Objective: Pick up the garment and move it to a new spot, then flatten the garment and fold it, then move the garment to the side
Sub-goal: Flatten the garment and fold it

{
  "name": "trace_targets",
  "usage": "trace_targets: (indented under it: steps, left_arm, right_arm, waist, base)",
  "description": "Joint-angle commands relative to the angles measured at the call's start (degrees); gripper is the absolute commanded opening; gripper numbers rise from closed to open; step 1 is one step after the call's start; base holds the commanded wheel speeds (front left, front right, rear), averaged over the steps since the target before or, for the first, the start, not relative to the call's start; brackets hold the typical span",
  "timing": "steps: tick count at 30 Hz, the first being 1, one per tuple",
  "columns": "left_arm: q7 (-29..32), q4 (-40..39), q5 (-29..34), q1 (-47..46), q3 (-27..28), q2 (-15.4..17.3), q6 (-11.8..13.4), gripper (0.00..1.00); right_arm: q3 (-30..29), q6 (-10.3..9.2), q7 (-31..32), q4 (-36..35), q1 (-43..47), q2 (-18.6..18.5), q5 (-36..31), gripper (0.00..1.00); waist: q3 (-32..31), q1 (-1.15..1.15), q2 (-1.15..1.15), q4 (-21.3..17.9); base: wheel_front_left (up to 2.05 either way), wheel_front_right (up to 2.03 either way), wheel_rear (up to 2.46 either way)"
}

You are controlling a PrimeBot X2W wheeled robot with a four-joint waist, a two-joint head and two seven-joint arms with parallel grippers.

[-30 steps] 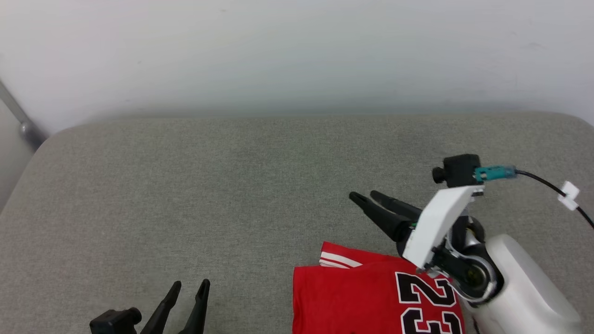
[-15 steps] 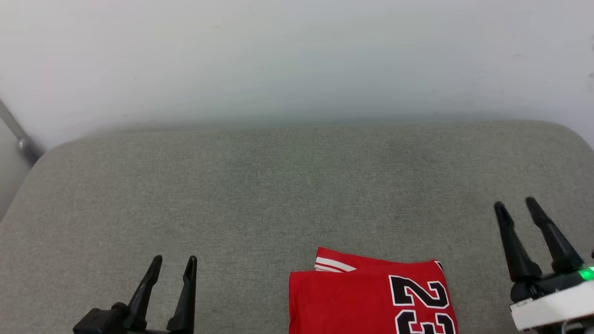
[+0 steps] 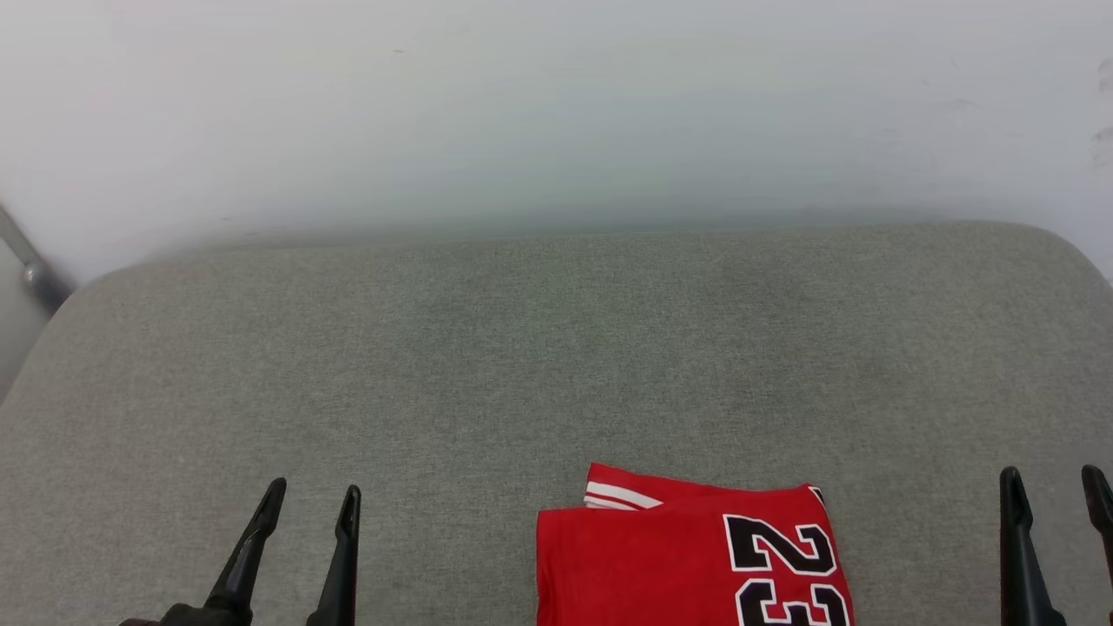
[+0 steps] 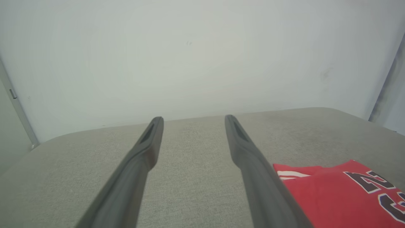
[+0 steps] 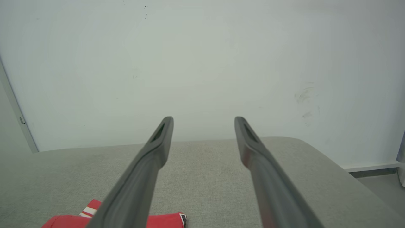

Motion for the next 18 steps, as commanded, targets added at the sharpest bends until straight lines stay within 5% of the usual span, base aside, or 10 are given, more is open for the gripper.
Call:
trace_targets:
  steps: [1, 18]
  left_arm:
    - [-0.09, -0.46, 0.09, 0.79, 0.86, -0.93, 0.04, 1.0]
    - [-0.1, 0.31, -0.03, 1.88, 1.94, -2.34, 0.03, 1.0]
  right_arm:
    - [0.09, -0.03, -0.08, -1.04, 1.13, 0.8, -1.03, 1.0]
    - [0.04, -0.03, -0.09, -0.74, 3.31, 4.04, -4.0, 1.0]
  waist:
    - [0.08, 0.01, 0.0, -0.07]
    - [0.9, 0.01, 0.0, -1.39]
  base:
    - [0.0, 0.0, 0.0]
    - [0.0, 0.0, 0.0]
